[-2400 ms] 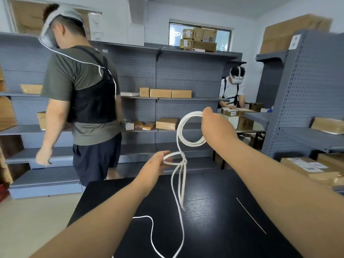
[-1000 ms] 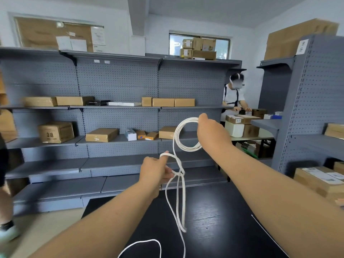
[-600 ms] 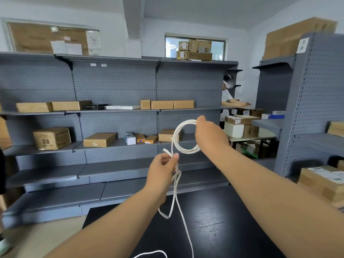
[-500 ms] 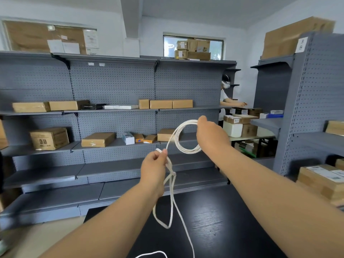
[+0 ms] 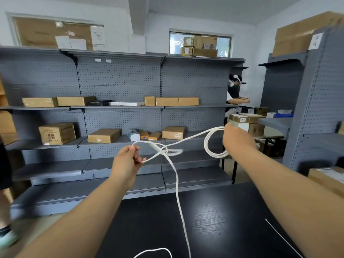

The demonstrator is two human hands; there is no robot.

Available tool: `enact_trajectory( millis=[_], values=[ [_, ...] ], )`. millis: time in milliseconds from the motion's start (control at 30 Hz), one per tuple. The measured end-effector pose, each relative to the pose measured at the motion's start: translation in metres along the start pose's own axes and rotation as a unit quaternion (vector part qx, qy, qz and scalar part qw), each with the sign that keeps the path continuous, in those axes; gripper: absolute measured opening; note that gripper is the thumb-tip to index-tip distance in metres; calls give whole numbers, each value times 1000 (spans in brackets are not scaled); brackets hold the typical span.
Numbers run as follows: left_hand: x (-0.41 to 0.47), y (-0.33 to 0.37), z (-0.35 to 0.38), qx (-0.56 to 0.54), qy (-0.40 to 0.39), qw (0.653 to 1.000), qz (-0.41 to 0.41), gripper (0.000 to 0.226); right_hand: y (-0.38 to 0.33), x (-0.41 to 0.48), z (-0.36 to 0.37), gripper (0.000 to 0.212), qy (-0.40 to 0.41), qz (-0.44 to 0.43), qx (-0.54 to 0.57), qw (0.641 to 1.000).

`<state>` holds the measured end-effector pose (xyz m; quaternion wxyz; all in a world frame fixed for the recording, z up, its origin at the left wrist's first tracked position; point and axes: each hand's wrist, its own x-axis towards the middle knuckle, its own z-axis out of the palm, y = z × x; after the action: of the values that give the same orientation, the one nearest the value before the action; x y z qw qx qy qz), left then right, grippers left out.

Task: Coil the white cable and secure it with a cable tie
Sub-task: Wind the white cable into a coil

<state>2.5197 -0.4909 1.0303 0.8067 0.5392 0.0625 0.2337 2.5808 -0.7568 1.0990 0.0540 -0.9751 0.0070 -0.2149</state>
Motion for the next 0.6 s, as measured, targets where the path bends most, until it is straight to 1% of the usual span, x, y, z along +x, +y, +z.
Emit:
enact_trajectory(
  millis=[133, 233, 300, 400, 467, 500, 567, 600],
  values=[
    [5, -3, -10, 129, 42, 990, 28, 30, 5, 2, -3, 30, 14, -6, -4, 1000],
    [9, -2, -15, 199, 60, 977, 43, 30, 6, 2, -3, 32, 10, -7, -3, 1000],
    [12, 1, -18, 268, 75, 958, 67, 29, 8, 2, -4, 29, 7, -8, 0, 1000],
    [11, 6, -18, 364, 92, 920, 117, 26, 11, 2, -5, 28, 3, 2, 12, 1000],
    [9, 6, -14, 370, 104, 914, 133, 25, 10, 2, -8, 27, 8, 1, 29, 1000],
    [8, 4, -10, 351, 113, 920, 131, 26, 9, 2, -10, 26, 17, -5, 37, 999],
    [6, -4, 0, 263, 111, 953, 105, 27, 3, 3, -17, 28, 44, -28, 46, 998],
    [4, -10, 6, 214, 90, 969, 81, 28, -1, 3, -20, 27, 56, -43, 50, 996]
  ],
)
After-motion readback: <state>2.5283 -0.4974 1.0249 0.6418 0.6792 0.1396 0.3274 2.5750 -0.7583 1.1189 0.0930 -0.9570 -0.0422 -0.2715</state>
